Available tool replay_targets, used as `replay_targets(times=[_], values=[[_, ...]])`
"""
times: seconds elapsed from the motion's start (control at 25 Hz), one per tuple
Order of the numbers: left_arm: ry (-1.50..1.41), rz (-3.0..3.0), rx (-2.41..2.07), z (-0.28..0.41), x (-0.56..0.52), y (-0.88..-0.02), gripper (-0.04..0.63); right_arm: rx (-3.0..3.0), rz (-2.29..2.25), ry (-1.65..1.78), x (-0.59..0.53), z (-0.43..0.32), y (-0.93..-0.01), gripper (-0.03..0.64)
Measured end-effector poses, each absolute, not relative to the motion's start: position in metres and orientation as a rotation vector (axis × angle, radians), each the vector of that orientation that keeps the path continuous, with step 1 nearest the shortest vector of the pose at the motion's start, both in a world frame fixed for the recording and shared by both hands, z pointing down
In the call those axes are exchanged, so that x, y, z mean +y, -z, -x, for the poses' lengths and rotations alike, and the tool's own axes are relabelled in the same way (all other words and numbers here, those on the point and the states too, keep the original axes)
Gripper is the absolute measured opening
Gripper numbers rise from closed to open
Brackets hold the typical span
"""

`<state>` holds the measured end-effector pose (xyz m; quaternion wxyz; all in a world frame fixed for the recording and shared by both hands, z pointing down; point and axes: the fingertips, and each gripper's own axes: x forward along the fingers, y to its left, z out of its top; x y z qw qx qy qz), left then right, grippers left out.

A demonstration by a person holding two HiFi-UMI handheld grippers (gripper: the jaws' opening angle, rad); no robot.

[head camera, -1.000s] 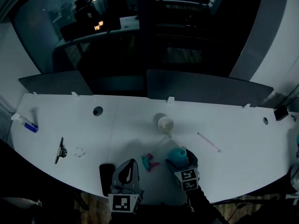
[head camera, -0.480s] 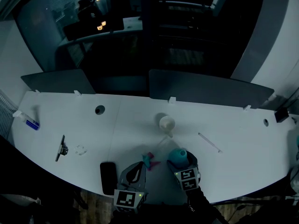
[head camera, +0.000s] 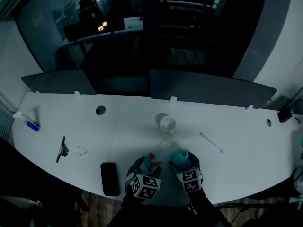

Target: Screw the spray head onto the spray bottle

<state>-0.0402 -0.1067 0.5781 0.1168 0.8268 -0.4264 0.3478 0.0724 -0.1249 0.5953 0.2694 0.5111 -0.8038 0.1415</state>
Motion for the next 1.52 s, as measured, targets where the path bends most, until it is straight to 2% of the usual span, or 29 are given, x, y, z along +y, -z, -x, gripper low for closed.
replay_targets(times=[0.04, 0.36, 0.68, 0.92, 1.08, 1.12, 1.2, 1.36, 1.52], values=[[-1.055, -2.400, -1.256, 0.043, -0.111, -0.584, 0.348, -2.167, -1.377, -0.381, -0.125, -0.072, -0.595, 0.410], [-1.098, -2.336, -1.230, 0.066, -0.117, -0.604, 0.345, -2.175, -1.363, -0.382, -0.123, -0.072, -0.595, 0.410], [-0.889, -2.420, -1.210, 0.058, -0.127, -0.575, 0.334, -2.179, -1.368, -0.373, -0.124, -0.072, -0.597, 0.410], [-0.614, -2.193, -1.197, 0.045, -0.131, -0.544, 0.333, -2.175, -1.360, -0.380, -0.124, -0.072, -0.596, 0.411], [-0.734, -2.286, -1.209, 0.041, -0.139, -0.538, 0.331, -2.176, -1.362, -0.381, -0.123, -0.072, -0.595, 0.410], [-0.829, -2.344, -1.200, 0.044, -0.143, -0.542, 0.316, -2.176, -1.362, -0.382, -0.123, -0.071, -0.595, 0.411], [-1.012, -2.434, -1.161, 0.052, -0.152, -0.551, 0.183, -2.176, -1.360, -0.381, -0.123, -0.071, -0.595, 0.410], [-1.182, -2.489, -0.912, 0.049, -0.153, -0.567, 0.181, -2.177, -1.363, -0.370, -0.124, -0.073, -0.596, 0.410], [-1.049, -2.413, -0.724, 0.039, -0.133, -0.566, 0.183, -2.177, -1.359, -0.380, -0.124, -0.072, -0.595, 0.410]])
